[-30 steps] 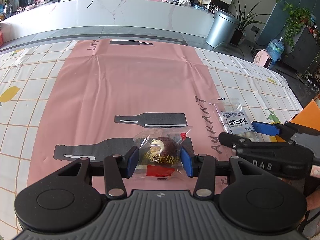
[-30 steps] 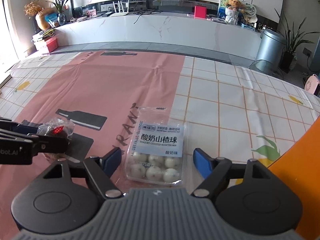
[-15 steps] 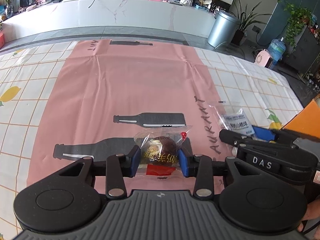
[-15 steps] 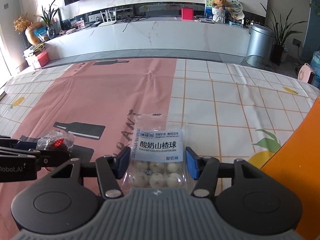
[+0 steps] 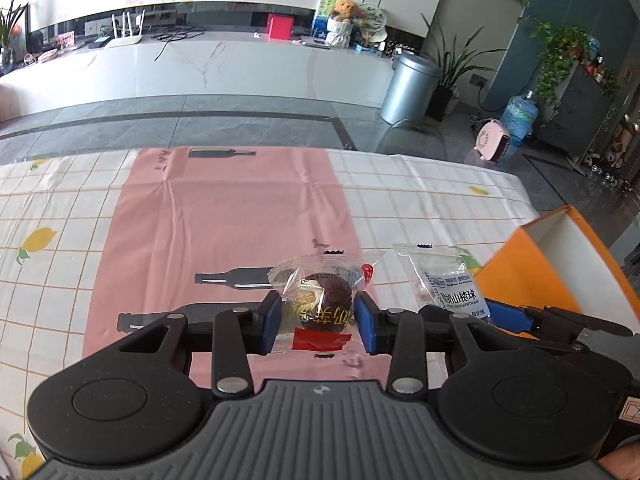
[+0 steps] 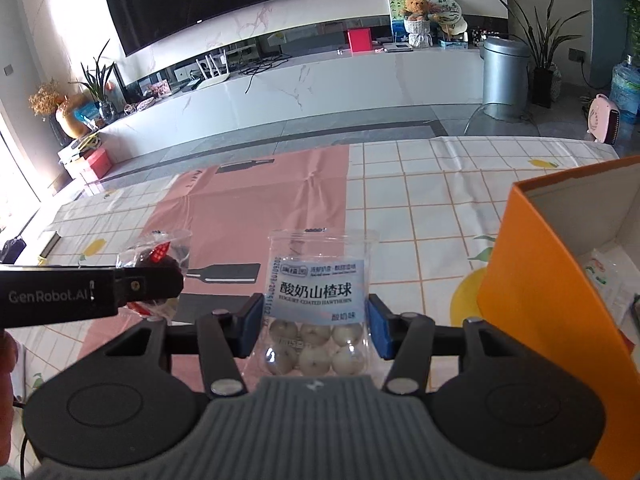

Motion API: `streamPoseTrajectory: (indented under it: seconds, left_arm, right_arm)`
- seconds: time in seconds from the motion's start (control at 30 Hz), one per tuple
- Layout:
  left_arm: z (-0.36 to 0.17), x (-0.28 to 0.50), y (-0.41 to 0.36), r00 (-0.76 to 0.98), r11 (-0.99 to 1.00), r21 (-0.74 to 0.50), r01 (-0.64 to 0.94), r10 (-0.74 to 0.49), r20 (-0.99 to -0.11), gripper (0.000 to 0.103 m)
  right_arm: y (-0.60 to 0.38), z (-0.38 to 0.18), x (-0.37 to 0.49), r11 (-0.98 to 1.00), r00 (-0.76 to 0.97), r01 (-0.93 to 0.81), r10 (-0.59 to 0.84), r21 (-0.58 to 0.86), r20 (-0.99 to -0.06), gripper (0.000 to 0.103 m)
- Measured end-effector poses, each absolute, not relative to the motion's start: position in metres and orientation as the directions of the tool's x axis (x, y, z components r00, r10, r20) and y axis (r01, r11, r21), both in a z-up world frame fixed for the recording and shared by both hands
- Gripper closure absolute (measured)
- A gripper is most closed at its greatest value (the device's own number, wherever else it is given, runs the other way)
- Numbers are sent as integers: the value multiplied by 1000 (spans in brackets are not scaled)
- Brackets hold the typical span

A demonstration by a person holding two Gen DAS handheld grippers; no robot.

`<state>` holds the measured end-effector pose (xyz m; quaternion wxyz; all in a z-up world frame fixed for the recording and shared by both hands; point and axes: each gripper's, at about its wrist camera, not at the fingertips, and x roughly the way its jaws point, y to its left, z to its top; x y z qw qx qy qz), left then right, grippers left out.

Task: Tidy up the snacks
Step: 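Lift both held packs and carry them over the orange box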

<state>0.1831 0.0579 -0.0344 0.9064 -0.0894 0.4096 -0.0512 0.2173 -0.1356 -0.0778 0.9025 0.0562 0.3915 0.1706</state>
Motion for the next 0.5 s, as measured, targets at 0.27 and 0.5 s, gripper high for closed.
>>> streamPoseTrajectory:
  seconds: [0.27,0.5]
  left_arm:
    - [22,150,21,695,970,-223,96,-226,-683,59]
    - [53,130,-24,687,949,-235,212,-316,-655,59]
  right_arm:
    - [-185,-13,167,927,691,-226,370,301,-621,51]
    - [-244,39,130,927,713,-235,369,293,-596,51]
